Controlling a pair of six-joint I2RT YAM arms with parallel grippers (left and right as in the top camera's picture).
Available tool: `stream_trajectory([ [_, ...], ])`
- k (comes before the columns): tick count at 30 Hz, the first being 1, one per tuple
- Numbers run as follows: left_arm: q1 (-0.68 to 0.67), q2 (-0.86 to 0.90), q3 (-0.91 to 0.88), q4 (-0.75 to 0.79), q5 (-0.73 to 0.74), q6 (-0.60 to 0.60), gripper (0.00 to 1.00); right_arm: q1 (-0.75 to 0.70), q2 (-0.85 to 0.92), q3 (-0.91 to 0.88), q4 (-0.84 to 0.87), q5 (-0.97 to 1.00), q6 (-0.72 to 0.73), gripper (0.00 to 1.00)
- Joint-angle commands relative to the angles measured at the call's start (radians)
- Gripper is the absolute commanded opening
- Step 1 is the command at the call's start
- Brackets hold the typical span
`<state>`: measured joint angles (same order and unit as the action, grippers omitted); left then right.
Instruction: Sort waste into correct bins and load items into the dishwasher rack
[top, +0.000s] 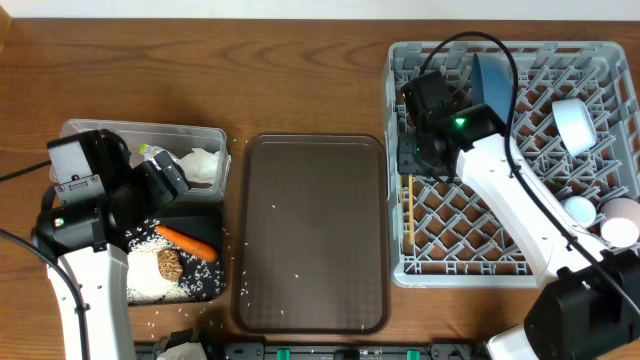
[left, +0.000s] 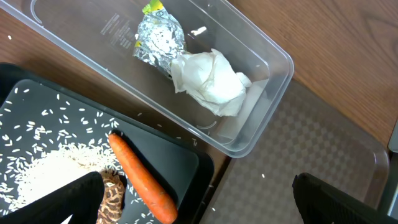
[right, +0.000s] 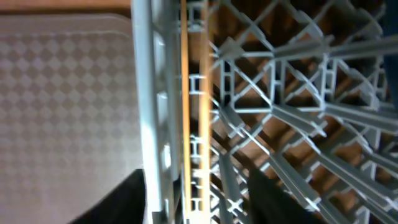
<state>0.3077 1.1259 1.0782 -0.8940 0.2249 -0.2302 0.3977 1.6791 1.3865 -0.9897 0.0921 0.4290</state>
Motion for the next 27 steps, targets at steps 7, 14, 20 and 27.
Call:
stream_trajectory([
  [7, 0.003, 0.004, 0.021, -0.003, -0.013, 0.016, 0.98, 0.015, -0.089, 0.007, 0.009, -0.072, -0.056, 0.54],
  [14, 0.003, 0.004, 0.021, -0.003, -0.013, 0.016, 0.98, 0.051, -0.326, 0.007, -0.019, -0.153, -0.127, 0.99],
  [20, 0.003, 0.004, 0.021, -0.003, -0.013, 0.016, 0.98, 0.051, -0.521, 0.007, -0.111, -0.089, -0.167, 0.99],
  [27, 0.003, 0.004, 0.021, -0.003, -0.013, 0.016, 0.98, 0.048, -0.724, 0.007, -0.153, 0.082, -0.209, 0.99],
])
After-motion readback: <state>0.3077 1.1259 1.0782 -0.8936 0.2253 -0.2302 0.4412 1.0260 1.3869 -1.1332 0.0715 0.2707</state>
